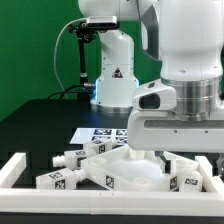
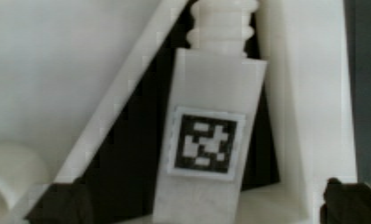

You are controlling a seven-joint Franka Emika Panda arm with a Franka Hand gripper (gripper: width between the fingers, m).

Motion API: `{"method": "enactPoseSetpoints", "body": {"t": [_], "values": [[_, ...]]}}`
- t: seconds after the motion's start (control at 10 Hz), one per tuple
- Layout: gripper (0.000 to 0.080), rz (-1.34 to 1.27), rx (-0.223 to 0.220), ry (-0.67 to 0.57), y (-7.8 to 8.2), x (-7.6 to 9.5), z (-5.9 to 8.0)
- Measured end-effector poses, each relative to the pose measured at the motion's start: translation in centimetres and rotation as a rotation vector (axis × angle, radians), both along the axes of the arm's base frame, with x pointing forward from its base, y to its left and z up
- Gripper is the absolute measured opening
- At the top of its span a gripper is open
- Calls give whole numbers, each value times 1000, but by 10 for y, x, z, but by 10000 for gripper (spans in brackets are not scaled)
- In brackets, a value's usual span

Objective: Assemble one leg

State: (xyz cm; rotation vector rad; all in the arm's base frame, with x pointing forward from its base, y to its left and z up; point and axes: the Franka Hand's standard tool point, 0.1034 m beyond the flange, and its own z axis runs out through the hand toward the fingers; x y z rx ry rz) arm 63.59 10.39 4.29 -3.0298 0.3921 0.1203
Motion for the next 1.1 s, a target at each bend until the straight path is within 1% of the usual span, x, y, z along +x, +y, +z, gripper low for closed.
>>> {"method": "enactPoseSetpoints", "body": {"t": [0.2,0.4,0.5,0.8,1.1], "values": [[650,-6,-1,3,6,-2,-9],[649,-5,2,-24,6,3,-11],[649,6,1,-30,3,4,-14],[649,38,-1,-40,-12,6,-17],[649,41,-2,-47,-13,7,-17]]}}
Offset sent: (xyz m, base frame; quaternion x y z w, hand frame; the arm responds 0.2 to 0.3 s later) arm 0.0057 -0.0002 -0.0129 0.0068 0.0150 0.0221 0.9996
